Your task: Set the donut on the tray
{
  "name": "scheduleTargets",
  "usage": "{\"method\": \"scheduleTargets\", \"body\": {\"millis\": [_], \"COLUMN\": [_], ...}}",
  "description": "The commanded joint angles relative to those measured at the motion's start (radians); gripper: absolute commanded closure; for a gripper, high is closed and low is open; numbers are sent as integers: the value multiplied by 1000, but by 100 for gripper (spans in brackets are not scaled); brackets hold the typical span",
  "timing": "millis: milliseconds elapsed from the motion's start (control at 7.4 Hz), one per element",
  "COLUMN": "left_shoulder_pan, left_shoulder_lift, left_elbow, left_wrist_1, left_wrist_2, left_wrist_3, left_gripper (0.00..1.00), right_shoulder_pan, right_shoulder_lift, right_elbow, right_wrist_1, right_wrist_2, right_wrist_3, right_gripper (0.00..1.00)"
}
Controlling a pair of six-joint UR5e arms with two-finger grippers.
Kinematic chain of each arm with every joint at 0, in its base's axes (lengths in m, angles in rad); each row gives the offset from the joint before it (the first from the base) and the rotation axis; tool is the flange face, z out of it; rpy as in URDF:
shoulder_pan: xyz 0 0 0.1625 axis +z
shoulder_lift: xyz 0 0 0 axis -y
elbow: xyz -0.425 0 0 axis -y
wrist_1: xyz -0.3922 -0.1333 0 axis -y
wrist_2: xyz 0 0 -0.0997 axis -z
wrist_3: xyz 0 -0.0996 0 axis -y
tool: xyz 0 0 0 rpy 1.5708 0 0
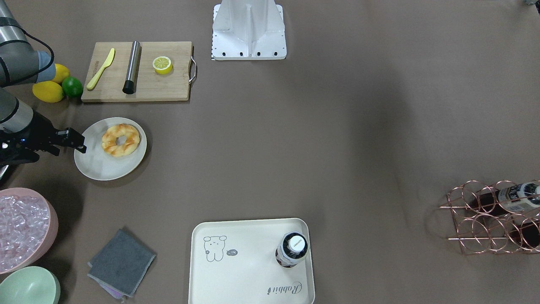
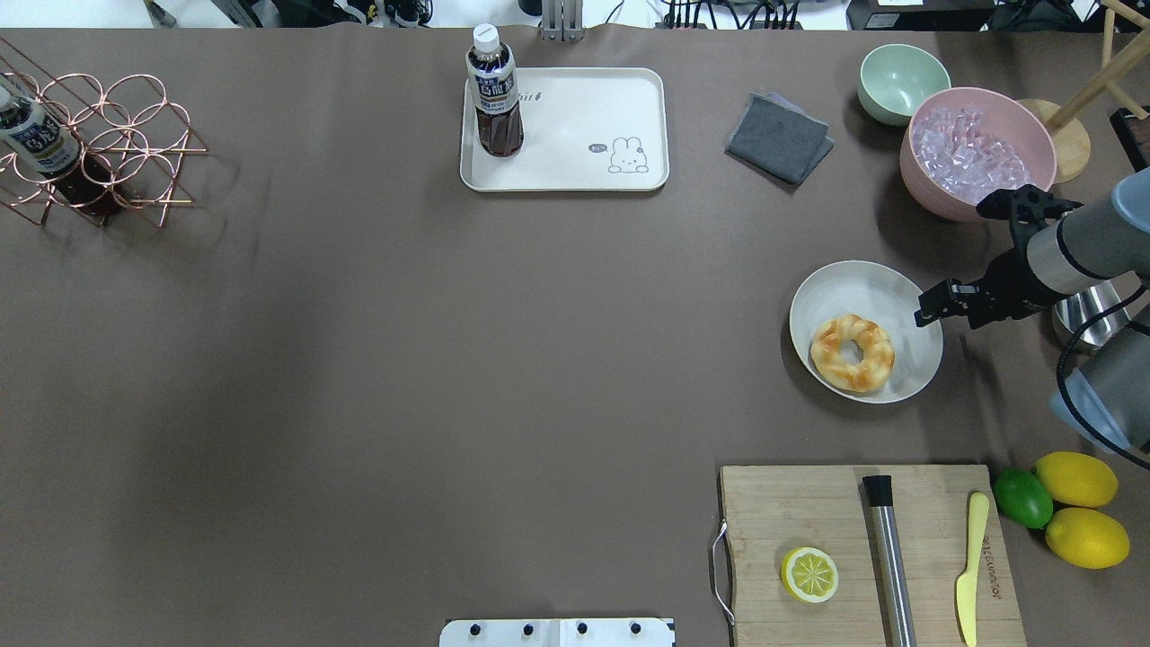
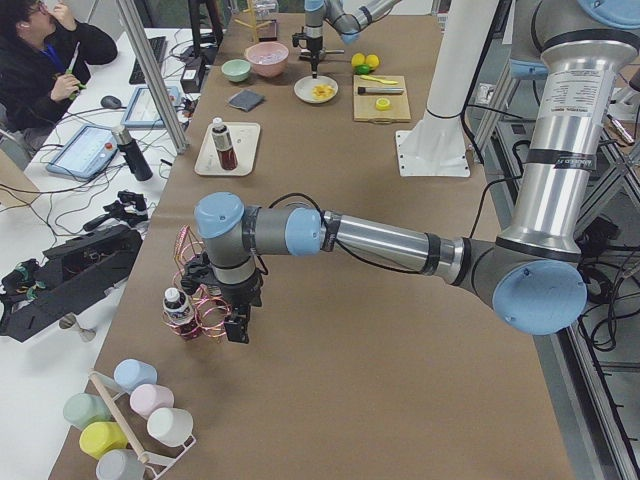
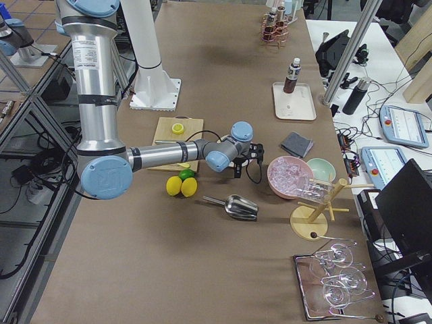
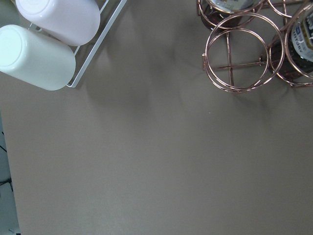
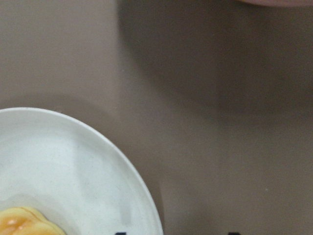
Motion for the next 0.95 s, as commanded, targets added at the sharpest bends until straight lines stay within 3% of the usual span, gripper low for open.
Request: {"method": "scheduleTargets", "body": {"millis": [0, 135, 811], "left_shoulder_pan": [0, 0, 0], "left_shoulder_lift": [0, -4, -5], "left_elbow": [1, 2, 5], "left_wrist_1": [0, 0, 11], "left_wrist_2": [0, 0, 0], "left_wrist_3": [0, 0, 0], "left_gripper": [2, 2, 2], "right_shoulder_pan": [-1, -1, -4], "right_shoulder_lift": [0, 0, 0], "right_elbow": [0, 2, 10], "right_wrist_1": [0, 2, 2], "right_wrist_2": [1, 2, 2], "right_wrist_3": [30, 30, 32], "right_gripper": [63, 73, 74]}}
